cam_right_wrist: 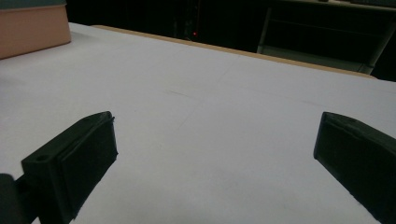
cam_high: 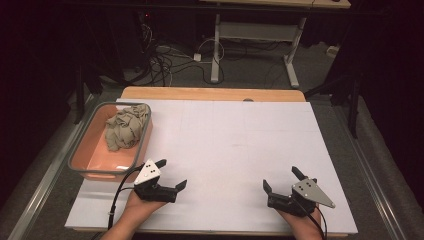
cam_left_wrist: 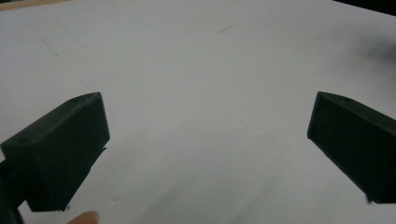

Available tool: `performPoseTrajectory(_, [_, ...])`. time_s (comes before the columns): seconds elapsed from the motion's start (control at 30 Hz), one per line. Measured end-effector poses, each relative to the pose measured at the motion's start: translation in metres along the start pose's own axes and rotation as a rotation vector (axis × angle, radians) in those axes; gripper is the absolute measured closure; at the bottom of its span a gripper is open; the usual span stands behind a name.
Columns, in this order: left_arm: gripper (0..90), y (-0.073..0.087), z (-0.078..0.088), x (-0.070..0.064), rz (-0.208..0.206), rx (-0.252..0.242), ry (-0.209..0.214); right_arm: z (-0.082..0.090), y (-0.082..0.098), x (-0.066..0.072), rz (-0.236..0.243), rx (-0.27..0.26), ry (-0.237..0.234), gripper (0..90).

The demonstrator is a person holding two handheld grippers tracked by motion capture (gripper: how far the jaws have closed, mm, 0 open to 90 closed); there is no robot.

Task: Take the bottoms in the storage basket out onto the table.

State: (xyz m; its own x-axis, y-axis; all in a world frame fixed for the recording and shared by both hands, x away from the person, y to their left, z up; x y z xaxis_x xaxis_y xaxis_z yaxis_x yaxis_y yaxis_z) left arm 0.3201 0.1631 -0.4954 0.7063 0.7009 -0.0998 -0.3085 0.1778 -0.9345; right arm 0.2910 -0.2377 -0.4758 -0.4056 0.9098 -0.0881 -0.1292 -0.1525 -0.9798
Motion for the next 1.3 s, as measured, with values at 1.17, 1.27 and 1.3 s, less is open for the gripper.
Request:
performPoseTrajectory(1.17, [0.0, -0.008, 0.005, -0.011, -0.027, -0.013, 0.048, -0.001, 0.0, 0.007, 0.032, 0.008, -0.013, 0.4])
performPoseTrajectory(1.27, [0.0, -0.01, 0.007, -0.012, -0.026, -0.035, 0.053, -0.001, 0.0, 0.007, 0.035, 0.007, -0.016, 0.5])
performPoseTrajectory(1.3, [0.0, -0.01, 0.008, -0.013, -0.024, -0.04, 0.055, -0.001, 0.0, 0.007, 0.035, 0.007, -0.016, 0.5])
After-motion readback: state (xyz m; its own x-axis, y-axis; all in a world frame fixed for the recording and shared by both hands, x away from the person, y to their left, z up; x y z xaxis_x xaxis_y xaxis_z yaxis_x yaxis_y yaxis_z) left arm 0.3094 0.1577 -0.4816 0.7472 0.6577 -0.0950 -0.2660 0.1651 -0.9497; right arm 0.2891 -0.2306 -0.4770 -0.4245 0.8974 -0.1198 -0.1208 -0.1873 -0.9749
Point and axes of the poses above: each handheld gripper's, and its own axes: z roughly backward along the jaws, y roughly out of its underside, x roughly to its left, the point moved 2 cm from there along -z, roughly forward along the jaws, and after that the axes turned 6 degrees about -x, right-handed, at the moved point
